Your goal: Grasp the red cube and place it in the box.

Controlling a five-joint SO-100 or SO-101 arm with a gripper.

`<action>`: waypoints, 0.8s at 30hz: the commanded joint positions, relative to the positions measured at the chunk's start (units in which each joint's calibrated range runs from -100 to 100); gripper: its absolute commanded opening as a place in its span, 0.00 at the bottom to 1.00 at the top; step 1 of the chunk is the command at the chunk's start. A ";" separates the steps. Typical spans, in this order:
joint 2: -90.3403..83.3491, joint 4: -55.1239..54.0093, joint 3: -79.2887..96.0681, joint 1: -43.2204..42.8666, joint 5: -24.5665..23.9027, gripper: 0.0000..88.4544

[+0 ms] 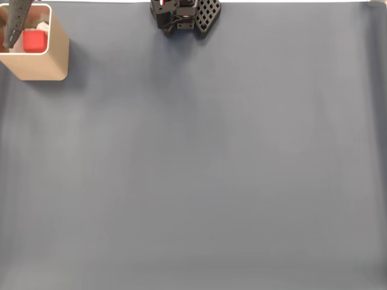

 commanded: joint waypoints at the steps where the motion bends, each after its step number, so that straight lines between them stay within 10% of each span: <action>1: -1.60 -0.45 -2.06 0.78 -0.44 0.48; 24: -1.60 -1.19 -1.15 1.35 -0.83 0.44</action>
